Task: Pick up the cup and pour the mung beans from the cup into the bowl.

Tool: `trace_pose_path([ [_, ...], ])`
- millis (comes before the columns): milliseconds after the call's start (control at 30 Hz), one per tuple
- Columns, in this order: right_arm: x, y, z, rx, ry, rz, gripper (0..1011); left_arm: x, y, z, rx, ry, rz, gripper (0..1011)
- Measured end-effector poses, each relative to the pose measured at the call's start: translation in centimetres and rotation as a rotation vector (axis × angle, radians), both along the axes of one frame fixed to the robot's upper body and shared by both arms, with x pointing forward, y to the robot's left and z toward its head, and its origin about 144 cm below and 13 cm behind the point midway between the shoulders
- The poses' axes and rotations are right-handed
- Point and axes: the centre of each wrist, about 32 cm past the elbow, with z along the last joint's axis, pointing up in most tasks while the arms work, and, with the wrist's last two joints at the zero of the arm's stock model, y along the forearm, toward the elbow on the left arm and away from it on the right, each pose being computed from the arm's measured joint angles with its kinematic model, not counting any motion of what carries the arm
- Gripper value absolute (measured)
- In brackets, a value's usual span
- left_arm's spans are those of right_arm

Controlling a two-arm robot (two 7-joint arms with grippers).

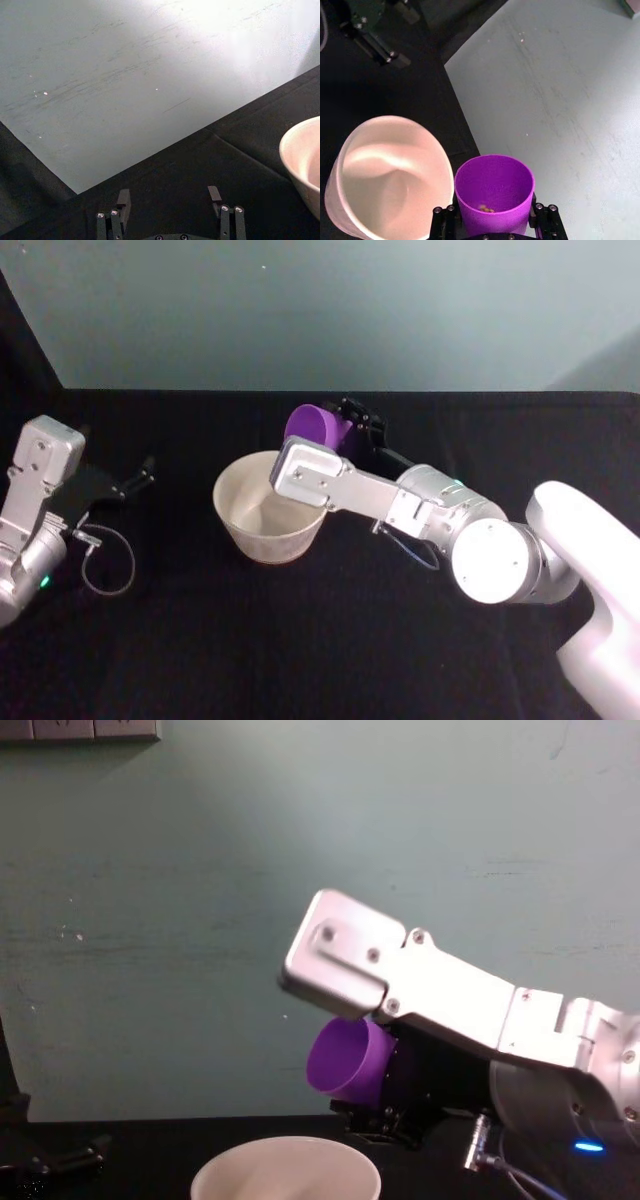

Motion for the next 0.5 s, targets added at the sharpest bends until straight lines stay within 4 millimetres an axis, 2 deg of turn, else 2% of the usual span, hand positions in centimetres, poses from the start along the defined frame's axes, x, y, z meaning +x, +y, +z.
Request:
trace_pose_path([
  [500,0.0,1.6,0.4,-0.163,-0.065,0.023,718,0.0,0.0,0.0,0.000,0.000,0.000,1000],
])
